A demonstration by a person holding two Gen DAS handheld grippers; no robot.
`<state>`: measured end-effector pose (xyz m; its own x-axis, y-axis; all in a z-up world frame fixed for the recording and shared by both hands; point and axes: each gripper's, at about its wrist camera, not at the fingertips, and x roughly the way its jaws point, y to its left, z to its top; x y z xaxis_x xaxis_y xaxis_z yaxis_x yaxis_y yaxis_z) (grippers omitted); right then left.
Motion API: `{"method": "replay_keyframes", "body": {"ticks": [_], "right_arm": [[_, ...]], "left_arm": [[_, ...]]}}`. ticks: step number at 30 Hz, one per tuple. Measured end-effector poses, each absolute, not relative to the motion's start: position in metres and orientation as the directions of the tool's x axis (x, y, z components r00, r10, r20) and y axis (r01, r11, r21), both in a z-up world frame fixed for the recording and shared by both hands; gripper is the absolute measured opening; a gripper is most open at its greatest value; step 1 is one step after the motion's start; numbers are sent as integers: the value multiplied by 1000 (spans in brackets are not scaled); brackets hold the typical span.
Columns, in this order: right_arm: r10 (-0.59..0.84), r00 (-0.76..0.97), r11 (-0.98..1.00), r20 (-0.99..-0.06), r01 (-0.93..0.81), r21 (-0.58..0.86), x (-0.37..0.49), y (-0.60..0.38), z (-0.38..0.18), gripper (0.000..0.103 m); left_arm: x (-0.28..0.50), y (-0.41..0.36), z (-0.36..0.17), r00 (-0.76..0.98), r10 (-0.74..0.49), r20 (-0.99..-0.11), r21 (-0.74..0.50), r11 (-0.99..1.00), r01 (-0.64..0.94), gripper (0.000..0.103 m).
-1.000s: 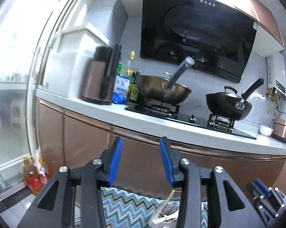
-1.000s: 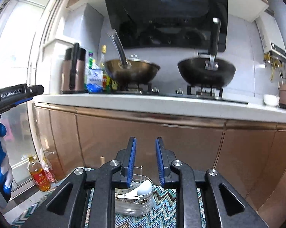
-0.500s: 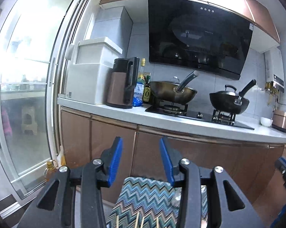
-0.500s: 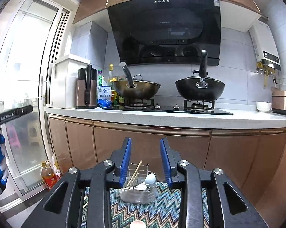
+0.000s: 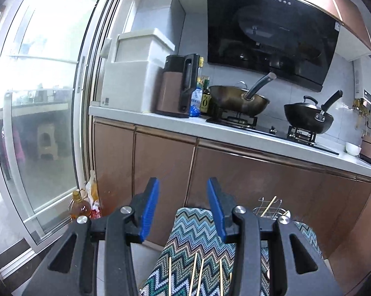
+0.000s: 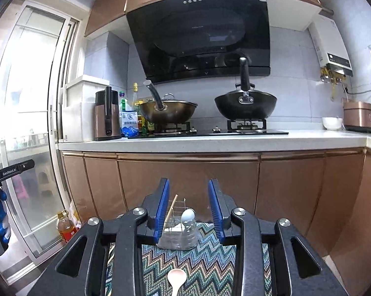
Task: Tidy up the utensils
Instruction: 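Withdraw both open tools from the holder back over the utensils, then grasp a chopstick with the left tool while the right tool grasps a white spoon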
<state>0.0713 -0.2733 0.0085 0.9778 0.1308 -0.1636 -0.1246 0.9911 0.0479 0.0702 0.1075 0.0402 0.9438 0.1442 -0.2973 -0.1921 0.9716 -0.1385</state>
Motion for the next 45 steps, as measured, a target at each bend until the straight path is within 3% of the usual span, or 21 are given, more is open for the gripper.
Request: {"method": "replay_keyframes", "body": {"ticks": [28, 45], "right_arm": [[102, 924, 991, -369, -63, 115, 120, -296, -75, 32], [143, 844, 988, -517, -87, 130, 165, -287, -134, 32]], "left_arm": [[133, 126, -74, 824, 61, -564, -162, 970, -183, 39], [190, 104, -148, 662, -93, -744, -195, 977, -83, 39]]}}
